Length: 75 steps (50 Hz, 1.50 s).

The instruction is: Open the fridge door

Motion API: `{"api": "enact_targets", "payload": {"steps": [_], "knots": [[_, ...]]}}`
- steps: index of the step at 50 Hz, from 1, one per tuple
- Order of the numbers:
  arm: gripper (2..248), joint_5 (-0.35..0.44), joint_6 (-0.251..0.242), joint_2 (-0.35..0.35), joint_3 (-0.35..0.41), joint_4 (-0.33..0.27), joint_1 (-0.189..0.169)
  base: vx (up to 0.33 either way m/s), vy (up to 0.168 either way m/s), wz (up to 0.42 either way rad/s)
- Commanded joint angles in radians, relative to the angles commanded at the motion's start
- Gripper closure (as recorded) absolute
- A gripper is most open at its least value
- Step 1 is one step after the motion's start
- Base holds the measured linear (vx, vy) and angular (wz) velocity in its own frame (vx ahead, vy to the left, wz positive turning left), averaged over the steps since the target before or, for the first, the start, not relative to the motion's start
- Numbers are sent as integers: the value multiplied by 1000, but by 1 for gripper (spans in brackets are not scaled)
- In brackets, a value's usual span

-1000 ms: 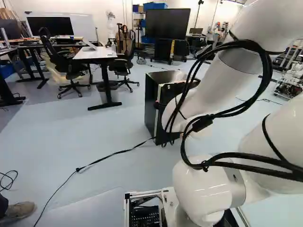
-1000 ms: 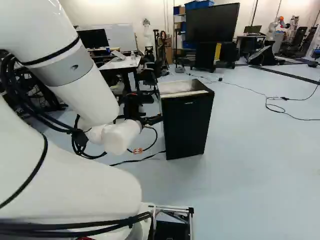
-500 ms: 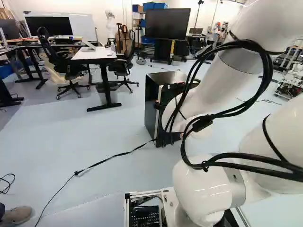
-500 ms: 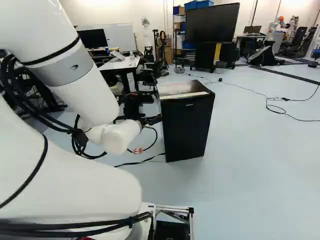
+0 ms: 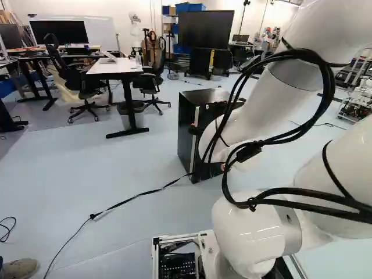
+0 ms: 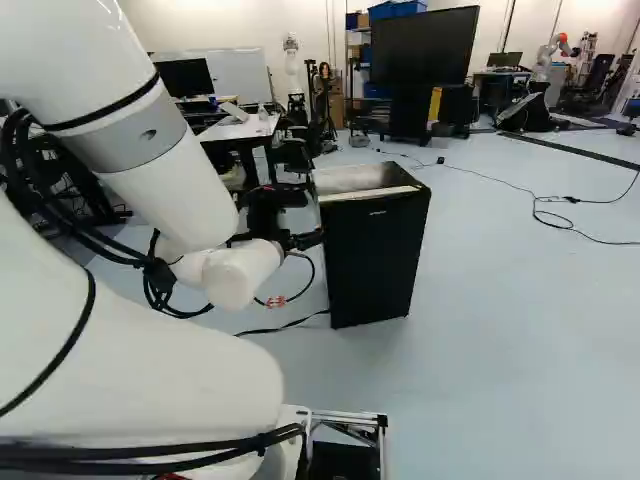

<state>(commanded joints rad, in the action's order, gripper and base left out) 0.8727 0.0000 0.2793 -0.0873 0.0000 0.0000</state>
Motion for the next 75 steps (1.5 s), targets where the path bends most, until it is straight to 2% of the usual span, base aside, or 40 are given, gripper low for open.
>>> {"api": "enact_targets", "payload": {"steps": [16, 42, 55, 75], "knots": [[3, 0, 0, -26, -22, 0, 1, 0, 0, 0], [3, 0, 0, -184, -159, 9, 26, 0, 0, 0], [3, 0, 0, -276, -217, 56, 43, 0, 0, 0], [3, 0, 0, -388, -279, 169, 77, 0, 0, 0]]}}
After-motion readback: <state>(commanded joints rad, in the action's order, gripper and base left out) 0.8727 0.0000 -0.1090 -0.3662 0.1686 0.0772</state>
